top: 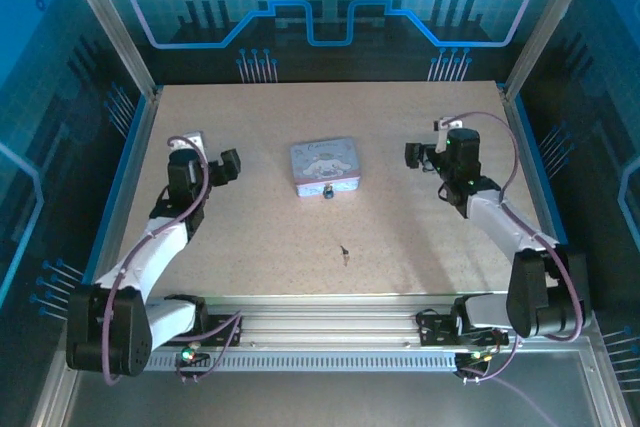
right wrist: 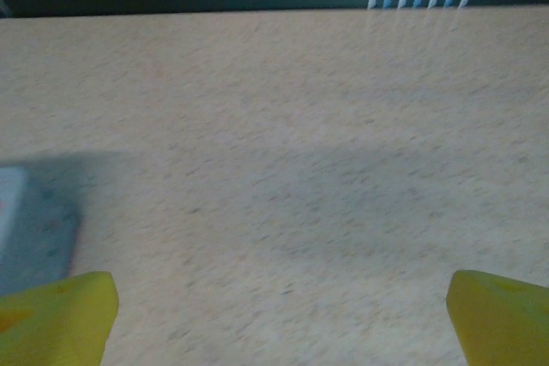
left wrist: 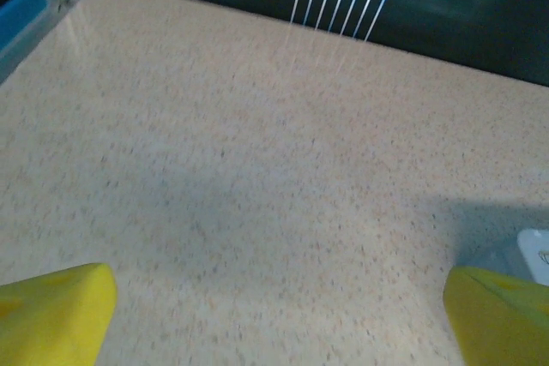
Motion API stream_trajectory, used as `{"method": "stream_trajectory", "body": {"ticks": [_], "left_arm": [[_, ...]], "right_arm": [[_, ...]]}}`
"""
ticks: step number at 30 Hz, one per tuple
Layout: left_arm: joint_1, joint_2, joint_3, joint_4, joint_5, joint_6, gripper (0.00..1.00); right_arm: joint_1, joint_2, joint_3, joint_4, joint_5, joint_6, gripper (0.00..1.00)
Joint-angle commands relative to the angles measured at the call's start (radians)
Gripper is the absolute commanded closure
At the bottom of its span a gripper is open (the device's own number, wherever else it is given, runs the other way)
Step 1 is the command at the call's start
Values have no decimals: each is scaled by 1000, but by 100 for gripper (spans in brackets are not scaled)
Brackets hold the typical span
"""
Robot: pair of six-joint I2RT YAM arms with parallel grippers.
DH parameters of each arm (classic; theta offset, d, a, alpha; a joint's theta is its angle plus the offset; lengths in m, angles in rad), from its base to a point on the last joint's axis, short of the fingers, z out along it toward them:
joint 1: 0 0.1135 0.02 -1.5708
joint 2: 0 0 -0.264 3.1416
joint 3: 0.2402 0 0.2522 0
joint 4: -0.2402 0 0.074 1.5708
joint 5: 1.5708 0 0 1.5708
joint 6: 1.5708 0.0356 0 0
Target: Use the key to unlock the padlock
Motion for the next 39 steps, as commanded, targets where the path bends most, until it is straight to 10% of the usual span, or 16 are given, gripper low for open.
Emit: {"method": "stream_trajectory", "body": {"ticks": [1,7,15,39], "left_arm": [[12,-43,36,-405,40,-142,1],[-50,-108,-11,-483,299,-226,13],[-340,19,-10,-407,339,-321,27],[-513,108,11,-353,315,-362,25]], "right_arm": [[133,-11,84,-435,17,105,3],[461,-21,103,-660,96,325,14],[770,151,151,-746,98,559,43],[779,463,284,-720,-32,481,69]]}}
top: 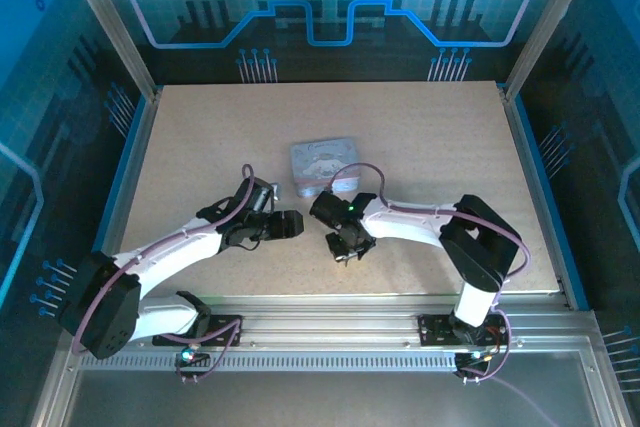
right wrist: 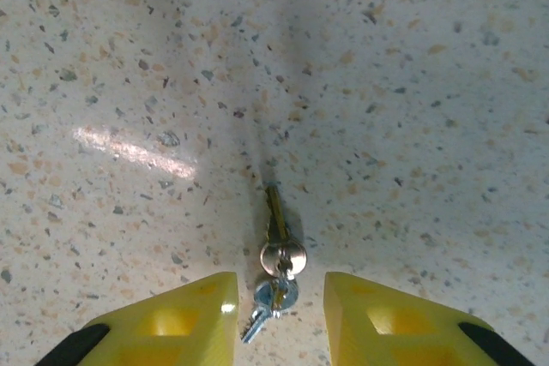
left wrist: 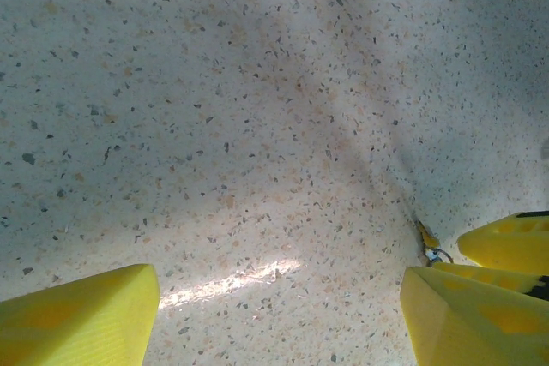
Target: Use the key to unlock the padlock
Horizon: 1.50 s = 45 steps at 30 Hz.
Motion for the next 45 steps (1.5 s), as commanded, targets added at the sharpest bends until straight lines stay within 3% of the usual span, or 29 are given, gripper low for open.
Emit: {"method": "stream_trajectory", "body": {"ticks": [1,10,29,35,45], "left_arm": [[-12,-12,17,-16,4,-4,24],[-13,-15,19,-21,1,-3,24],[-11,-122,-58,70,40,-31,19],[-10,-119,-93,70,32,-107,19],[-8,-134,-205,285,90,-290,26]], "right_arm": [[-9,28,25,-2,-32,-14,71],[-10,57,21,-10,-39,-20,76],[20,79,25,-16,16,-153,98],[30,42,1,22,48,-186,100],[41,-113,-126,171,78,-262,100]]}}
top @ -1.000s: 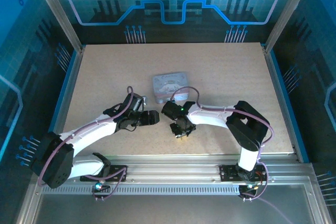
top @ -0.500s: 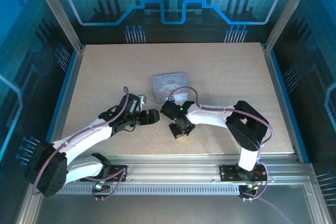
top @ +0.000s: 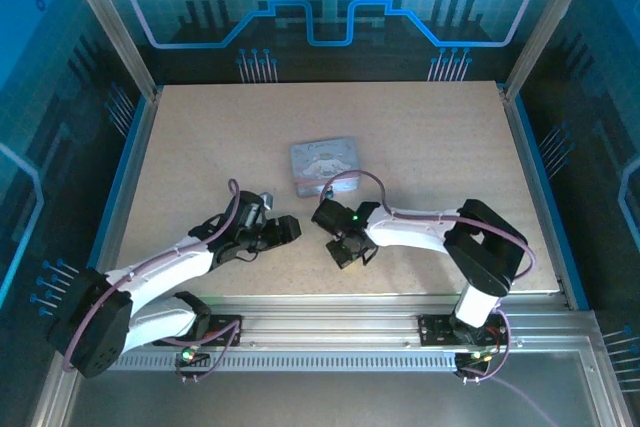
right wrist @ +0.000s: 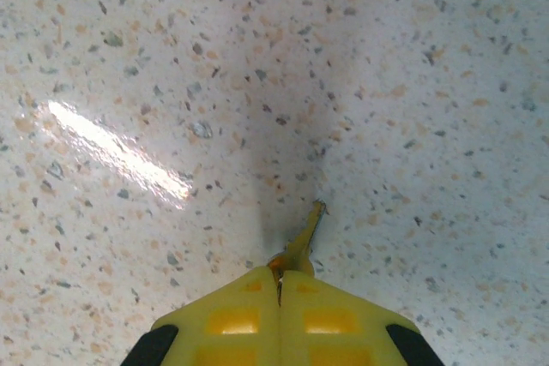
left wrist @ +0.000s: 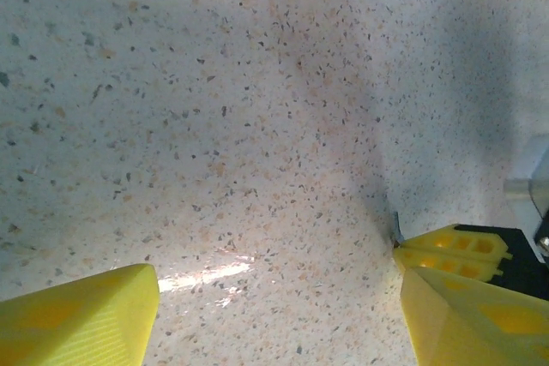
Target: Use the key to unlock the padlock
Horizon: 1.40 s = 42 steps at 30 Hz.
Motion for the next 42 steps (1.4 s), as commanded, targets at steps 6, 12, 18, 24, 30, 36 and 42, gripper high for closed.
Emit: {"method": "stream_trajectory", "body": {"ticks": [6,12,18,24,30,36,42], "left_arm": [[-8,-1,-52,178,70,-88,30],[-8,19,-87,298,119,-121,35],[-8,11,-77,341,170,-104,42],[-8,-56,-42,298,189,-17,47],[-8,-129,15,208,212,61,53],[-9,-132,67,150,211,21,62],[-20,-96,88,137,198,-50,66]], "right_arm": [[12,-108,-56,104,10,-74,100],[13,-164,-83,156,-29,-85,100],[-3,-260,-117,258,-193,-111,100],[-51,-356,-127,320,-350,-120,100],[-99,-408,-115,319,-443,-134,100],[-101,-414,-78,308,-428,-156,100],[-96,-395,-60,300,-401,-160,100]]}}
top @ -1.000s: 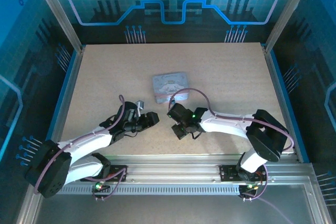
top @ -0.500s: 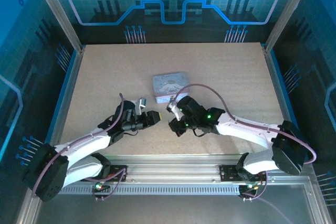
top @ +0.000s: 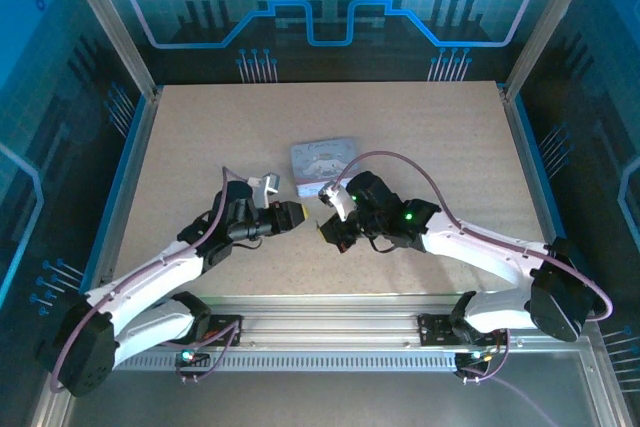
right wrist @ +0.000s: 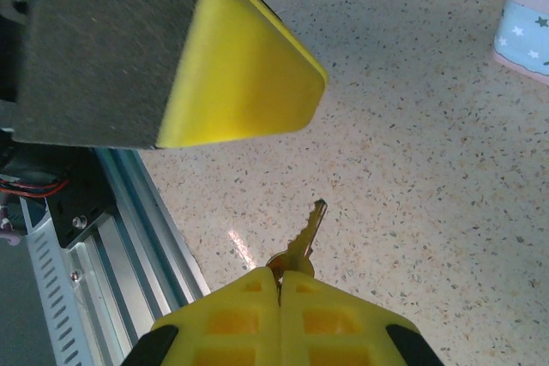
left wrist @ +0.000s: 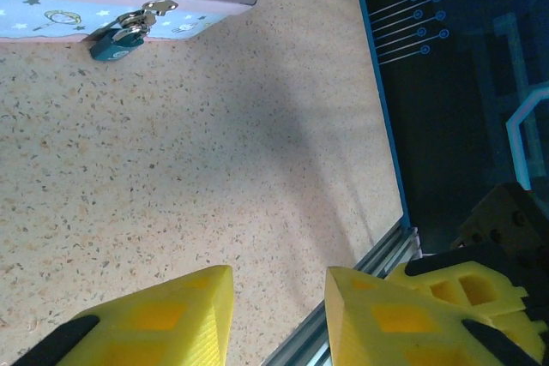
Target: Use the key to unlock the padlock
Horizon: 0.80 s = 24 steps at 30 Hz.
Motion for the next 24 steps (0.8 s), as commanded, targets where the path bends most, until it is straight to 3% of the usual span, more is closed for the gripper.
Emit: {"method": "stream_trajectory", "body": {"ticks": [1,16,24], "left_arm": [[-18,21,36,-34,14,-45,66],[-52,137,42,127,78,-125,64],[-51,75,31,53,13,-131,59]], "right_arm": [[-3,4,37,-6,4,-20,100],[22,32,49,-28,21,-69,100],[22,28,37,-33,28,-82,100]]}}
